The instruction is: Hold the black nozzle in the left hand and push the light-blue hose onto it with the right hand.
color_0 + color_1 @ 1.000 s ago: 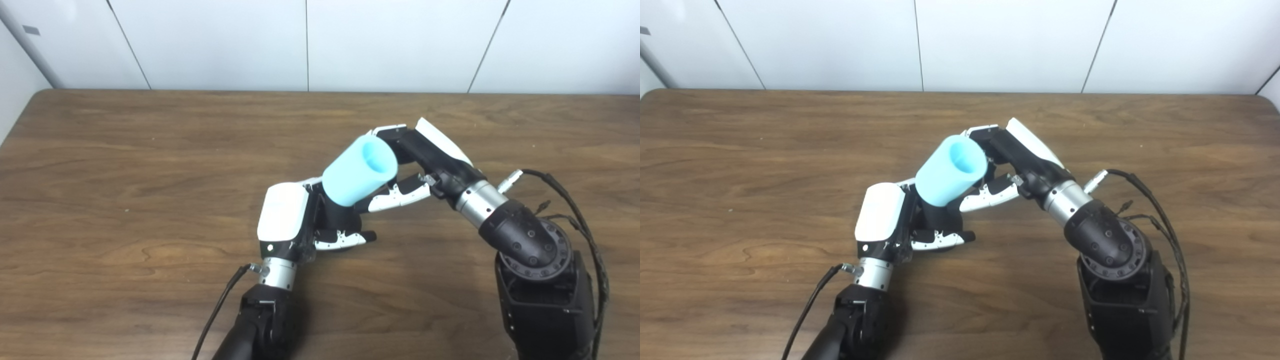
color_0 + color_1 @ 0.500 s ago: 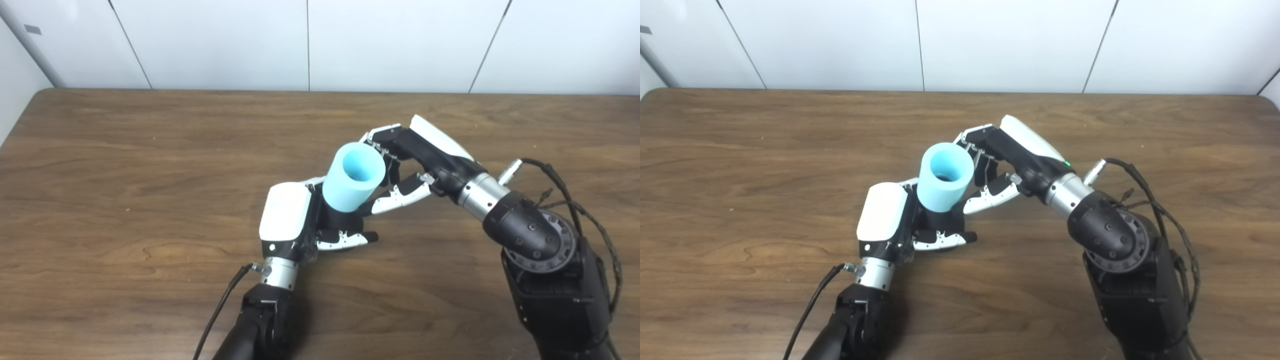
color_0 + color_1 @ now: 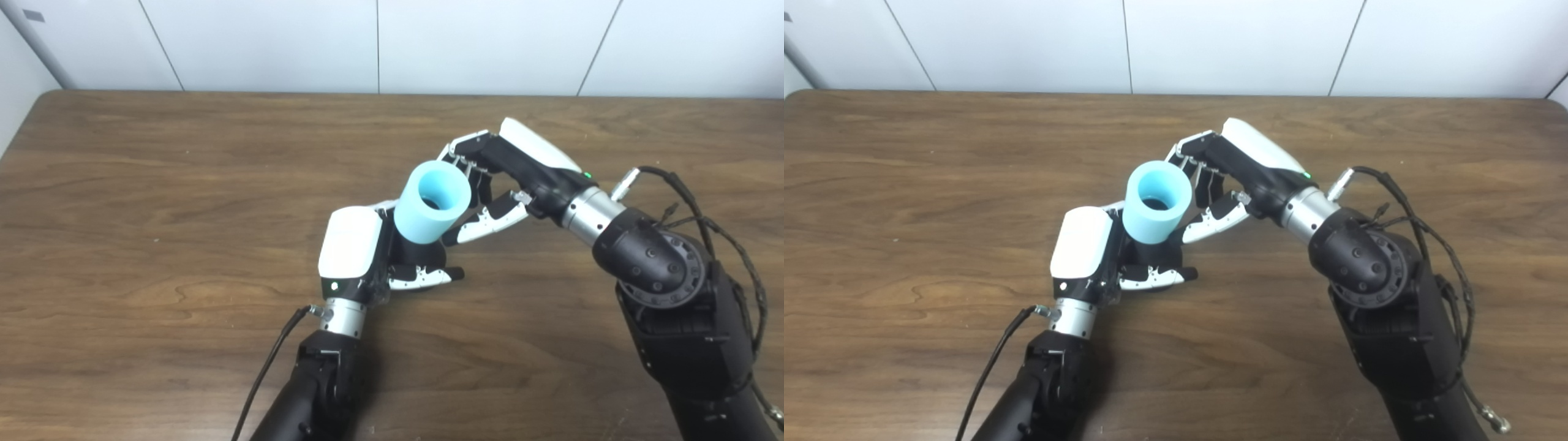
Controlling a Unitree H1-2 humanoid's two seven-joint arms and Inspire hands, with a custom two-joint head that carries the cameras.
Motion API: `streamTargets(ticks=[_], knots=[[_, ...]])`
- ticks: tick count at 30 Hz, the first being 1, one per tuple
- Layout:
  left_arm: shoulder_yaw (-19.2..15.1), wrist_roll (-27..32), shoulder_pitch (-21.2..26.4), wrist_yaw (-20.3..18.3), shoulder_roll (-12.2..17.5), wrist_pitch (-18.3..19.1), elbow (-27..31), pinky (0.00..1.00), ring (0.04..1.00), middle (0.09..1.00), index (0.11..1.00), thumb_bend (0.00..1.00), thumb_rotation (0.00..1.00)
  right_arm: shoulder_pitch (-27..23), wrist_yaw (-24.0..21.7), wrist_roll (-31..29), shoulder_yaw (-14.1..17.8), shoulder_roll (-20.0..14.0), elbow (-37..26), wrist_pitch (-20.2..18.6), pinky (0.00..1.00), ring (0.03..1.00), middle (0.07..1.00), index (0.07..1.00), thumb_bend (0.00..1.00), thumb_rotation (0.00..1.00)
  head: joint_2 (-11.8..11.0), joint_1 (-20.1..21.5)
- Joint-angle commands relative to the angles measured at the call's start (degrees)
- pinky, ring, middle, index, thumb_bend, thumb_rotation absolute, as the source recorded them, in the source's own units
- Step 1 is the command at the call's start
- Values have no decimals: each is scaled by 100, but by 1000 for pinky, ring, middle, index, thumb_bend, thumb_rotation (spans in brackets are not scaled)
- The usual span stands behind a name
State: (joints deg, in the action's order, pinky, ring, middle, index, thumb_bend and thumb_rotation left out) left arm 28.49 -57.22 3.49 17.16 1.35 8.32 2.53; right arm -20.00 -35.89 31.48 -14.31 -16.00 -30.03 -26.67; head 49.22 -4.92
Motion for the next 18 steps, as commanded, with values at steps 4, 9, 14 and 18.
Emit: streamTargets(ticks=[4,9,14,18], knots=[[113,-126,-99,-33,-69,38,-263,407,467,441,499,525,0,-151,166,-16,-23,-7,-68,48,278,350,489,550,507,0,8,1],[114,-83,-121,17,-93,5,-289,426,481,450,497,525,0,-110,234,-11,-52,44,-13,48,291,355,487,545,509,0,11,-23],[118,-81,-133,26,-79,-1,-294,441,490,457,496,525,0,-63,394,-169,-11,89,65,93,293,355,486,551,508,0,13,-17],[116,-74,-124,24,-87,4,-311,439,488,451,498,525,0,-56,434,-238,-4,69,92,75,299,356,490,562,506,0,12,-11]])
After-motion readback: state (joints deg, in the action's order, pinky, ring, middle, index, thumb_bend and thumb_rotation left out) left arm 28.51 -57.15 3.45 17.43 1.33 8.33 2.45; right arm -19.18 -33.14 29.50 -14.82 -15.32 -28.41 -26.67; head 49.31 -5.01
